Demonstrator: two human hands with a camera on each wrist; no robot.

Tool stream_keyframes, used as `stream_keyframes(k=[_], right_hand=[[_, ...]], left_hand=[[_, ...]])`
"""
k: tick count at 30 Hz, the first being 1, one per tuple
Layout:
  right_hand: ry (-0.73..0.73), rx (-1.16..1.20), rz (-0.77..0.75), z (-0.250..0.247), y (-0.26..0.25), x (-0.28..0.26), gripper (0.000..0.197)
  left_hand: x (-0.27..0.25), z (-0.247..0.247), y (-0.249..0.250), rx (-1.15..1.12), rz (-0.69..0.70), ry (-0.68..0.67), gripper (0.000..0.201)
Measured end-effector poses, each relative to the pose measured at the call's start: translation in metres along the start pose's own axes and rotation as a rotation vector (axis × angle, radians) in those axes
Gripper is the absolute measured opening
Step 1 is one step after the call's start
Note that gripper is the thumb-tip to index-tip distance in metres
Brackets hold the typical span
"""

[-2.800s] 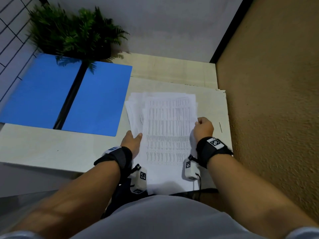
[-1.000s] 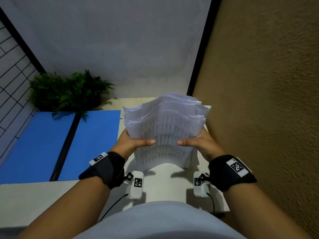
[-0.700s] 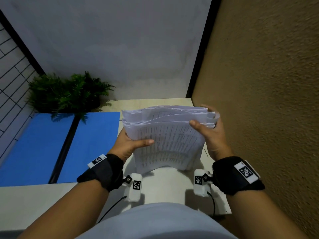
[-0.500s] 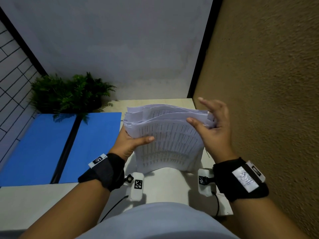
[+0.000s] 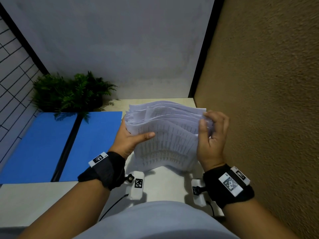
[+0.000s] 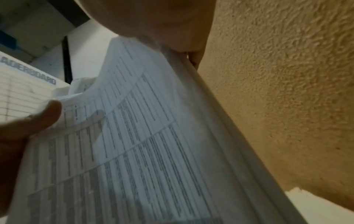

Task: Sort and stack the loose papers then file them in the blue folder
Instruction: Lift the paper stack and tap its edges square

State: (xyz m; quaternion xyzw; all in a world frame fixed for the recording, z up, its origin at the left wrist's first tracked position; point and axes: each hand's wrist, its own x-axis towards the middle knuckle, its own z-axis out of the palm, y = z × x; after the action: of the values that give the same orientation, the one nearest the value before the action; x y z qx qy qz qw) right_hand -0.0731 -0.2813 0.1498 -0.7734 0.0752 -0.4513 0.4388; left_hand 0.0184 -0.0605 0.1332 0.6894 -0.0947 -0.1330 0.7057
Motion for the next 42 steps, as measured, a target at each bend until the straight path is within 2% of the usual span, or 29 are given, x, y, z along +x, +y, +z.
stream_keyframes(k=[4, 6, 11, 14, 20, 22, 26, 28, 30, 32, 34, 36, 38, 40, 42], right_hand=[[-0.165, -0.118, -0.056, -0.004, -0.01, 0.006, 0.029], [-0.227, -0.212, -0.102, -0.005, -0.016, 0.012, 0.03], [-0.272, -0.517, -0.239, -0.001, -0.036, 0.022, 0.025], [-0.381, -0.665, -0.267, 0.01, -0.05, 0.023, 0.031], [-0.599, -0.74, -0.32, 0.038, -0.066, 0.006, 0.044], [-0.649, -0.742, -0.36, 0.045, -0.071, -0.002, 0.045], [-0.693, -0.701, -0.445, 0.051, -0.074, -0.005, 0.043], [-0.662, -0.711, -0.36, 0.042, -0.068, 0.007, 0.061], [-0.642, -0.765, -0.208, 0.026, -0.059, 0.026, 0.077], [-0.647, -0.782, -0.071, 0.009, -0.045, 0.041, 0.079], [-0.623, -0.589, 0.049, -0.007, -0.031, 0.047, 0.071], [-0.533, -0.261, 0.209, -0.016, -0.018, 0.047, 0.068], [-0.506, 0.02, 0.433, -0.018, -0.006, 0.042, 0.089], [-0.548, 0.203, 0.662, -0.015, 0.011, 0.035, 0.105], [-0.596, 0.265, 0.769, -0.007, 0.026, 0.026, 0.09]], left_hand=[[-0.001, 0.001, 0.002, -0.001, -0.001, -0.03, 0.109], [-0.001, 0.0, 0.001, -0.006, 0.001, -0.033, 0.109], [-0.001, 0.001, 0.001, 0.0, -0.013, -0.041, 0.108], [0.0, 0.003, 0.0, 0.012, -0.005, -0.053, 0.103], [0.002, 0.004, -0.003, -0.044, 0.016, -0.067, 0.091], [0.004, 0.004, -0.004, -0.042, 0.019, -0.049, 0.08], [0.003, 0.006, -0.003, -0.02, 0.014, -0.048, 0.038], [-0.002, 0.002, -0.003, -0.041, 0.013, -0.014, 0.034], [-0.004, 0.0, -0.003, -0.075, -0.016, 0.016, 0.045], [-0.002, -0.003, -0.004, -0.089, -0.037, 0.032, 0.053], [0.0, -0.006, -0.005, -0.093, -0.042, 0.041, 0.057], [0.001, -0.008, -0.006, -0.079, -0.044, 0.036, 0.061], [0.001, -0.009, -0.004, -0.072, -0.053, 0.024, 0.063], [0.001, -0.008, -0.005, -0.071, -0.066, 0.006, 0.065], [0.001, -0.005, -0.006, -0.059, -0.08, -0.019, 0.072]])
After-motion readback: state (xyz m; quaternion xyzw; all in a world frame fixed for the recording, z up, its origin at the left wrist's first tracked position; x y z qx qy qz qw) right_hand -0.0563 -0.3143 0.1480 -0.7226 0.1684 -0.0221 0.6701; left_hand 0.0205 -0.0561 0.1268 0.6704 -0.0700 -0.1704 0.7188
